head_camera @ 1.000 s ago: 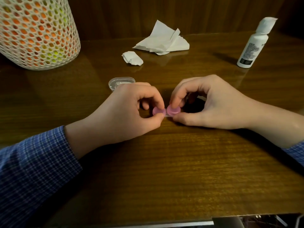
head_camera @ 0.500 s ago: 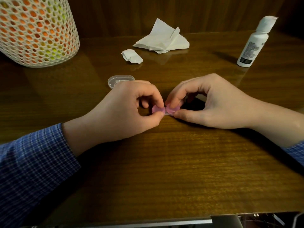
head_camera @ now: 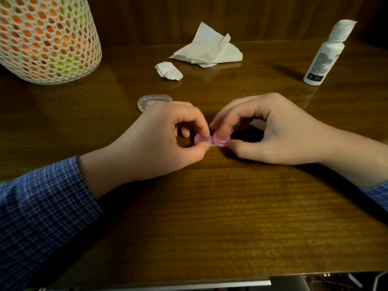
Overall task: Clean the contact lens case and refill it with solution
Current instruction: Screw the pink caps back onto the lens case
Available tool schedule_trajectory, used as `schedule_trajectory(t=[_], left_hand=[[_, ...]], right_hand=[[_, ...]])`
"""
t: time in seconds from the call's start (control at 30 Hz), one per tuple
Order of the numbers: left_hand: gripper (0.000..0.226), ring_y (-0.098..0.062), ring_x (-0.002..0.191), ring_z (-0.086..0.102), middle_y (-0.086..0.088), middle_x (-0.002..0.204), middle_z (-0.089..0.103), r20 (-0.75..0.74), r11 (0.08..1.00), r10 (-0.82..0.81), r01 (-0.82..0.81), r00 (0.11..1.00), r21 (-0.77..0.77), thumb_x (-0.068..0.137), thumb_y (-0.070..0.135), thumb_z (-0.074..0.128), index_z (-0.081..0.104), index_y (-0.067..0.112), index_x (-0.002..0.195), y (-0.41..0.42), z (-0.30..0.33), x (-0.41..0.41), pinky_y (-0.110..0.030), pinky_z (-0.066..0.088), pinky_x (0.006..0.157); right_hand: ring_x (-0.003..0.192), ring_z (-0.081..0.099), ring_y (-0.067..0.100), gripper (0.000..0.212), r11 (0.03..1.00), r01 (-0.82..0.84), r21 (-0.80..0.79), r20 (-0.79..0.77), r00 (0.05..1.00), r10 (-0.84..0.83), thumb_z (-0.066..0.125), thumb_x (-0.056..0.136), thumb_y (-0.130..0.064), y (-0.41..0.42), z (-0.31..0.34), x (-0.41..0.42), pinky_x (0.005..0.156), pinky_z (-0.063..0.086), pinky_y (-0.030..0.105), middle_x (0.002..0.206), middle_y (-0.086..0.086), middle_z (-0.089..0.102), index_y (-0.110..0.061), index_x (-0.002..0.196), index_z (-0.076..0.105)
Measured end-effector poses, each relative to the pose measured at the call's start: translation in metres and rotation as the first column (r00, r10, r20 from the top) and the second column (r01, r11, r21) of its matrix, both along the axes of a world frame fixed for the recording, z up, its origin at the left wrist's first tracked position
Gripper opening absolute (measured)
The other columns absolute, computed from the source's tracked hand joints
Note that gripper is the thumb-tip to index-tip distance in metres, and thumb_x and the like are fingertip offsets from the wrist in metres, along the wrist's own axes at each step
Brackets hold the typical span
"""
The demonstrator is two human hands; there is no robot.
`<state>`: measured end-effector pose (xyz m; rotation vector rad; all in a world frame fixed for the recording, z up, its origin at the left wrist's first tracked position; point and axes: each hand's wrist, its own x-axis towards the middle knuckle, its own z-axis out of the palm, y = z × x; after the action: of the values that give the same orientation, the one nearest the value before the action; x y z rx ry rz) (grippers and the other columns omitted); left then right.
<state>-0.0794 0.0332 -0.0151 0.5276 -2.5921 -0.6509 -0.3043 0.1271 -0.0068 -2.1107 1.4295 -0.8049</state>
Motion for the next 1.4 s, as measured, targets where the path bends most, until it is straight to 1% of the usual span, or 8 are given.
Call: schedule_trajectory(t=[0.13,0.3,0.47,0.7,0.93,1.13,1.27,1.4], left_hand=[[0.011,-0.014,0.085,0.064,0.013,0.089,0.069,0.0,1.0,0.001,-0.001,1.0,0.003,0.085,0.029,0.077,0.076,0.029,0.095,-0.0006,0.0001,0.0007,-0.026,0.053,0.065],[0.01,-0.014,0.084,0.064,0.012,0.09,0.069,0.0,1.0,0.002,-0.002,1.0,0.012,0.085,0.028,0.077,0.076,0.027,0.095,0.0006,0.001,0.0005,-0.029,0.052,0.064],[0.012,-0.016,0.083,0.063,0.01,0.09,0.069,-0.002,1.0,-0.006,0.006,1.0,0.028,0.084,0.029,0.076,0.077,0.024,0.095,0.0007,0.0013,0.0007,-0.032,0.052,0.063],[0.011,-0.015,0.083,0.063,0.01,0.09,0.07,-0.001,1.0,-0.003,0.003,1.0,0.022,0.085,0.027,0.077,0.077,0.025,0.095,0.0003,0.0008,0.0004,-0.028,0.052,0.063],[0.012,-0.015,0.083,0.064,0.011,0.09,0.069,-0.004,0.999,0.004,-0.004,1.0,0.038,0.084,0.03,0.076,0.077,0.026,0.095,-0.0001,0.0006,0.0006,-0.033,0.052,0.063],[0.01,-0.014,0.085,0.065,0.013,0.09,0.069,0.006,0.999,0.007,-0.007,1.0,0.037,0.084,0.029,0.076,0.076,0.029,0.095,-0.0006,0.0013,0.0003,-0.031,0.053,0.064],[0.011,-0.013,0.085,0.065,0.012,0.089,0.07,0.011,0.999,0.011,-0.012,1.0,0.041,0.084,0.03,0.075,0.077,0.027,0.094,0.0015,0.0019,-0.0004,-0.031,0.054,0.066],[0.014,-0.01,0.088,0.069,0.014,0.093,0.072,0.023,0.997,0.031,-0.032,0.999,0.076,0.083,0.033,0.075,0.08,0.028,0.095,0.0015,0.0062,-0.0002,-0.029,0.058,0.071]], right_hand=[[0.101,0.071,0.013,0.016,1.0,0.003,0.002,-0.024,1.0,-0.003,0.077,0.084,-0.021,0.0001,0.0012,-0.0004,0.091,0.058,0.03,0.106,-0.008,0.076,-0.02,0.1,0.079],[0.092,0.07,0.013,0.018,0.999,0.031,-0.032,-0.046,0.998,-0.033,0.079,0.081,-0.036,0.0003,0.0005,0.0022,0.081,0.058,0.03,0.096,-0.011,0.073,-0.023,0.095,0.079],[0.098,0.071,0.013,0.013,0.999,0.005,-0.032,-0.034,0.999,-0.006,0.078,0.085,-0.028,0.0009,0.0009,0.0012,0.085,0.058,0.027,0.107,-0.009,0.075,-0.02,0.096,0.08],[0.093,0.071,0.014,0.015,0.998,0.042,-0.039,-0.052,0.998,-0.044,0.079,0.083,-0.034,0.0004,-0.0002,0.0031,0.083,0.059,0.037,0.097,-0.009,0.074,-0.022,0.093,0.079],[0.098,0.073,0.009,0.008,1.0,0.026,-0.008,-0.048,0.998,-0.026,0.078,0.085,-0.025,0.0023,0.0034,0.0033,0.088,0.059,0.029,0.103,-0.01,0.077,-0.021,0.092,0.08],[0.093,0.072,0.013,0.013,0.998,0.054,-0.022,-0.048,0.997,-0.055,0.08,0.081,-0.032,0.0023,0.0019,0.0078,0.083,0.06,0.037,0.096,-0.008,0.075,-0.02,0.087,0.079],[0.099,0.073,0.011,0.009,0.999,0.032,-0.006,-0.033,0.999,-0.032,0.079,0.083,-0.026,0.0033,0.0034,0.0068,0.088,0.059,0.033,0.104,-0.009,0.076,-0.018,0.088,0.08],[0.099,0.072,0.001,0.01,0.998,0.057,0.017,-0.045,0.997,-0.057,0.078,0.082,-0.027,0.0035,0.0052,0.0082,0.092,0.058,0.027,0.1,-0.01,0.078,-0.019,0.087,0.08]])
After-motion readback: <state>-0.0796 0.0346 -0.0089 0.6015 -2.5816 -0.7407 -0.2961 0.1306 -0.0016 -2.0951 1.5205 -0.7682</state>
